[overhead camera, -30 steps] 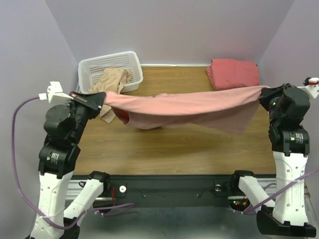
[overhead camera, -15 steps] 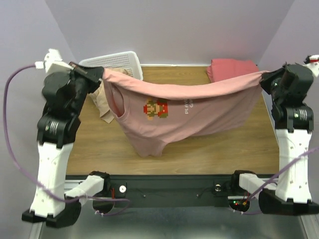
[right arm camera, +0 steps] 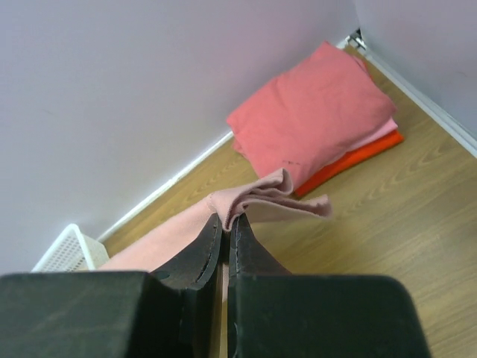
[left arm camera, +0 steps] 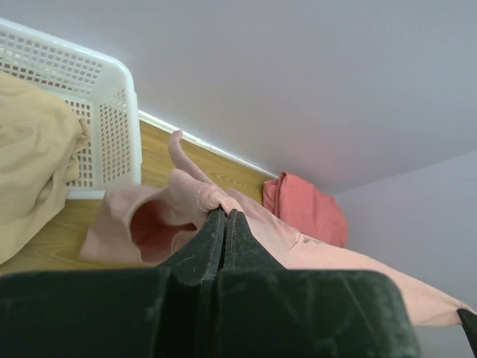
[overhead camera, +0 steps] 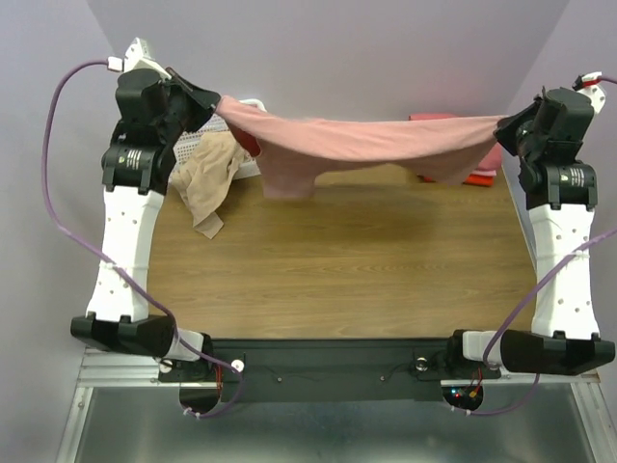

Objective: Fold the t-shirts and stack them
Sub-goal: Fold the tshirt

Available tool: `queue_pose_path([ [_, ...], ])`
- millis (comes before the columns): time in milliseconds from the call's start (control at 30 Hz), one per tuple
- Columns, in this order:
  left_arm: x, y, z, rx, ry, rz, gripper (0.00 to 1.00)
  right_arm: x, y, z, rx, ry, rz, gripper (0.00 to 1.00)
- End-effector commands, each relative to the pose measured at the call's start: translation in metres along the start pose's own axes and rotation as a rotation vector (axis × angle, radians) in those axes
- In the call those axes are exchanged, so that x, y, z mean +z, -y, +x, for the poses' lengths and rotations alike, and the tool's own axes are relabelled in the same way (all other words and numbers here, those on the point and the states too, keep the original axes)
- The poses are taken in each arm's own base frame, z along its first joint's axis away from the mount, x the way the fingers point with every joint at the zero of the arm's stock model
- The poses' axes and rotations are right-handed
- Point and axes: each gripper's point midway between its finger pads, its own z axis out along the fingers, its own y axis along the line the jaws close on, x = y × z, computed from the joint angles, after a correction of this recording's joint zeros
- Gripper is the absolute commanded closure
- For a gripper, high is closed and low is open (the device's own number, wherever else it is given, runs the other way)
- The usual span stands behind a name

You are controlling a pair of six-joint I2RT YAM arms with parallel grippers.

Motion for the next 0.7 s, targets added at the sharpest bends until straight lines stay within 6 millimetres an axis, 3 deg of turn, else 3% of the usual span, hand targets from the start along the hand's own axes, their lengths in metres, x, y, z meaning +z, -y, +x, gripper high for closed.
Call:
queue_pose_path([
  [0,-0.053,0.025,-0.026,0.023,0.125,0.119,1.00,-0.020,0.003,-0.018,0.002,0.094,-0.018,1.00],
  [67,-0.054,-0.001,0.004,0.011,0.084,0.088,1.00,-0.023,0.013,-0.003,0.003,0.070,-0.008,1.00],
  [100,-0.068,-0.003,0.007,-0.003,0.099,0.100,1.00,-0.014,0.029,0.024,-0.013,0.010,0.028,1.00],
  [133,-0.068,-0.016,0.020,-0.017,0.083,0.081,1.00,-0.014,0.037,0.037,-0.019,-0.015,0.039,1.00],
  [167,-0.056,-0.053,0.061,-0.031,0.004,0.012,1.00,-0.019,0.044,0.046,-0.010,-0.022,0.049,1.00],
  [200,-0.057,-0.069,0.078,-0.044,-0.017,-0.017,1.00,-0.018,0.056,0.063,-0.011,-0.050,0.073,1.00],
  [233,-0.060,-0.102,0.114,-0.087,-0.065,-0.069,1.00,-0.018,0.078,0.094,-0.009,-0.105,0.116,1.00],
  [300,-0.070,-0.126,0.144,-0.125,-0.093,-0.087,1.00,-0.021,0.101,0.129,-0.010,-0.169,0.152,1.00],
  [333,-0.072,-0.163,0.182,-0.144,-0.160,-0.175,1.00,-0.021,0.125,0.167,-0.021,-0.248,0.197,1.00],
  [400,-0.085,-0.195,0.210,-0.176,-0.185,-0.255,1.00,-0.031,0.143,0.192,-0.010,-0.285,0.218,1.00],
  [433,-0.093,-0.225,0.241,-0.196,-0.234,-0.329,1.00,-0.035,0.154,0.207,-0.008,-0.305,0.239,1.00],
  [467,-0.098,-0.235,0.253,-0.235,-0.245,-0.359,1.00,-0.039,0.172,0.228,-0.011,-0.340,0.279,1.00],
  [533,-0.111,-0.249,0.271,-0.273,-0.256,-0.385,1.00,-0.046,0.183,0.239,-0.005,-0.339,0.295,1.00],
  [567,-0.119,-0.268,0.290,-0.308,-0.277,-0.445,1.00,-0.050,0.194,0.251,-0.010,-0.357,0.316,1.00],
  [667,-0.131,-0.284,0.304,-0.367,-0.258,-0.487,1.00,-0.053,0.204,0.264,0.011,-0.372,0.344,1.00],
])
